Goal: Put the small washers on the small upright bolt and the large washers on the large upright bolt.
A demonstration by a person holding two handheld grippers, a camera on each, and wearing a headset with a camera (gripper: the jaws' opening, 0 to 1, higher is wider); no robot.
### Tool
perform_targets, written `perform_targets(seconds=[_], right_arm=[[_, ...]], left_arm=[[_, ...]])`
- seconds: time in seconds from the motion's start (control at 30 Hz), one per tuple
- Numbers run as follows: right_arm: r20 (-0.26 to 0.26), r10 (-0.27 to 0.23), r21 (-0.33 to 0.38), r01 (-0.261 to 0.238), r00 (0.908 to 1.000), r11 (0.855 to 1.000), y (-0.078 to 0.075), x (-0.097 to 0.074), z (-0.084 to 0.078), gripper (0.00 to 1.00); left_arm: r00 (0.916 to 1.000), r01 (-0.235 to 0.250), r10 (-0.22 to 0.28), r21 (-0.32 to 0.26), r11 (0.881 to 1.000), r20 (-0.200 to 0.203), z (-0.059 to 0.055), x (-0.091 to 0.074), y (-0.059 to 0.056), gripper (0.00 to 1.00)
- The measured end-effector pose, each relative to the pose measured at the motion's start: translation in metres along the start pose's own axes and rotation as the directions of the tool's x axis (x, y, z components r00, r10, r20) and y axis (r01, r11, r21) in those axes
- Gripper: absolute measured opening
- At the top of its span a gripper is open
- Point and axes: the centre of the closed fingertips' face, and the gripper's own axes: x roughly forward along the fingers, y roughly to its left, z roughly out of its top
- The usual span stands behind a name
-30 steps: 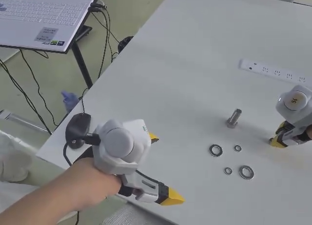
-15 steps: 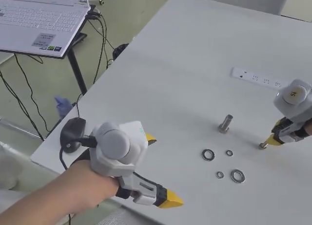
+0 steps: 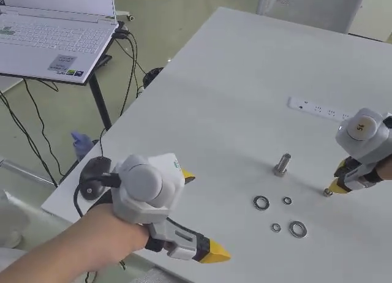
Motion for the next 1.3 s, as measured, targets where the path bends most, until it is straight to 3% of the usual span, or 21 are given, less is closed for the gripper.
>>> perform_targets(seconds=[0.3,0.53,0.7,0.93,1.17,1.3], right_arm=[[0.024,0.024,-0.032,-0.023,0.9994,0.999,0.02,0.006,0.02,0.25],[0.029,0.051,-0.047,-0.05,0.9983,0.998,0.035,0.016,0.031,0.25],[0.03,0.068,-0.053,-0.066,0.9972,0.996,0.048,0.027,0.036,0.25],[0.038,0.072,-0.03,-0.071,0.9967,0.997,0.053,0.042,0.039,0.26],[0.048,0.041,-0.003,-0.041,0.998,0.999,0.046,0.059,0.04,0.26],[0.027,0.041,-0.014,-0.041,0.9988,0.999,0.047,0.069,0.036,0.26]], left_arm=[[1.0,0.005,-0.005,-0.007,1.0,-0.007,-0.002,0.003,-0.006,0.93],[1.0,0.002,-0.002,-0.006,1.0,-0.005,-0.001,0.002,-0.005,0.93],[0.9999,-0.005,0.005,-0.014,1.0,-0.012,-0.007,0.001,0.0,0.92],[0.9999,-0.008,0.008,-0.01,1.0,-0.011,-0.009,0.0,0.0,0.93],[0.9999,-0.002,0.002,0.004,1.0,-0.015,-0.01,0.004,-0.001,0.95],[0.9997,0.012,-0.012,0.008,1.0,-0.022,-0.012,0.006,-0.005,0.95]])
